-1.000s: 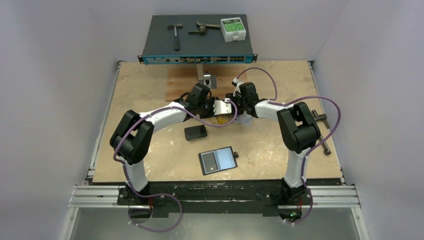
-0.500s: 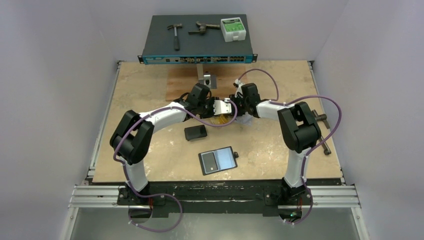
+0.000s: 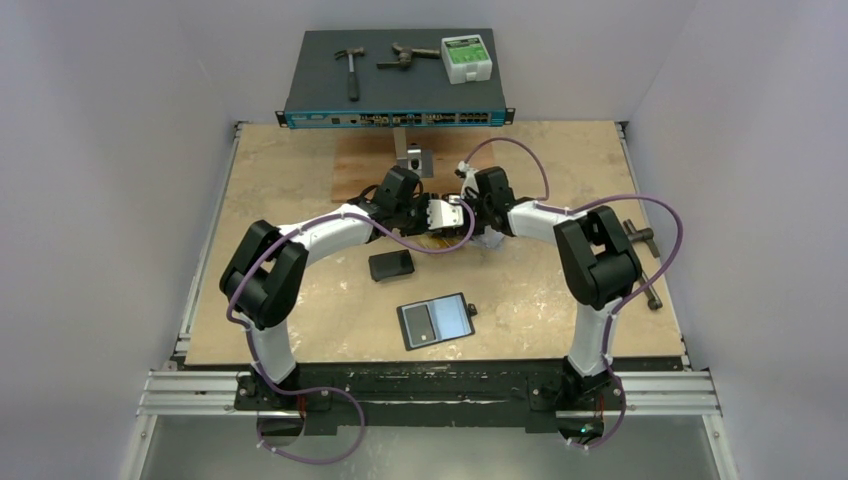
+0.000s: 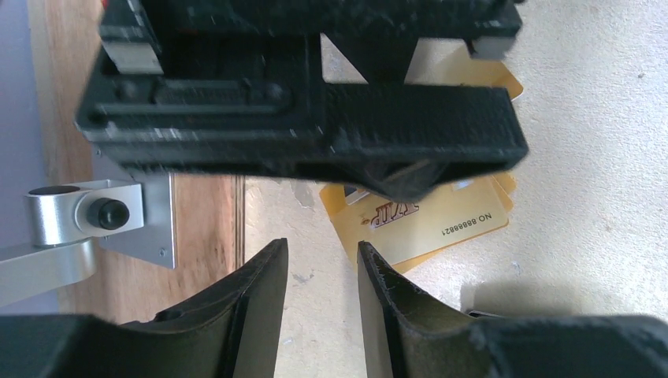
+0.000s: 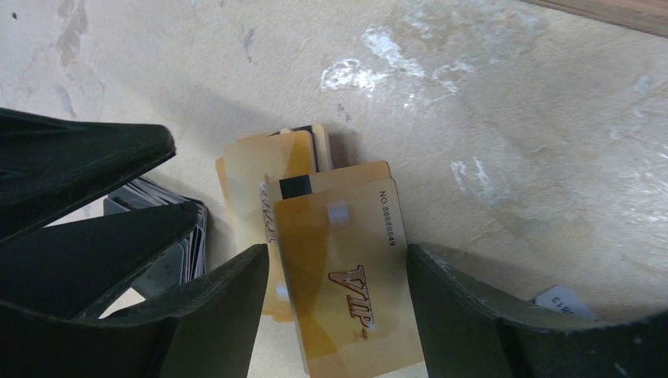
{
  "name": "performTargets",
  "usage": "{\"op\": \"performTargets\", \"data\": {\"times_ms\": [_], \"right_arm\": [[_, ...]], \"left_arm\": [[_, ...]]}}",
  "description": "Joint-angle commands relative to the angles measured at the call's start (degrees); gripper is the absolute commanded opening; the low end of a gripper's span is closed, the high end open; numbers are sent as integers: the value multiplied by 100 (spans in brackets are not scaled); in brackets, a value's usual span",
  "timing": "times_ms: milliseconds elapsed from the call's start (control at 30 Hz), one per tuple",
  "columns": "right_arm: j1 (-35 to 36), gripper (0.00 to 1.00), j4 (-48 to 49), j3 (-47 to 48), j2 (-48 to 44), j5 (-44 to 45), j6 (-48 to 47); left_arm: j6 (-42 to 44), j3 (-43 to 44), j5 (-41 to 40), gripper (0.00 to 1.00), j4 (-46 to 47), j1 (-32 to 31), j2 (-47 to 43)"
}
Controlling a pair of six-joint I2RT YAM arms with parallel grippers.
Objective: Put the credit cards into the card holder
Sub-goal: Reset both arms
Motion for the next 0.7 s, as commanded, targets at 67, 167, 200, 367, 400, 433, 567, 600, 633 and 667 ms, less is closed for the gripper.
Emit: {"op": "performTargets", "data": {"times_ms": [67,167,200,367,400,433,567,600,633,667], "right_arm": [[374,65,-837,476,-79,543,-551],[449,59,-920,540,-128,847,-568],[455,56,-921,551,-163,937,-568],[461,47,-928,582,-380,1037,-593],[458,46,-951,590,-430,1076,-597],[456,45,-981,616,-471,1133,-599],[445,37,-1111,672,-646,1327,-625],[445,33,-1126,679,-668,1353,-621],[441,32,-1148,678,-675,1354,-627],[444,31,-1168,685,-669,1349,-635]], "left_arm": [[-125,88,30,37,248,28,39],[-145,50,37,37,274,32,7],[-149,41,41,37,275,30,-2],[-172,13,76,37,276,31,-39],[-172,12,90,36,278,32,-35],[-174,12,93,36,271,30,-46],[-216,21,111,37,262,31,-66],[-228,21,113,37,258,30,-71],[-230,21,117,37,246,28,-83],[-235,13,121,37,241,24,-90]]}}
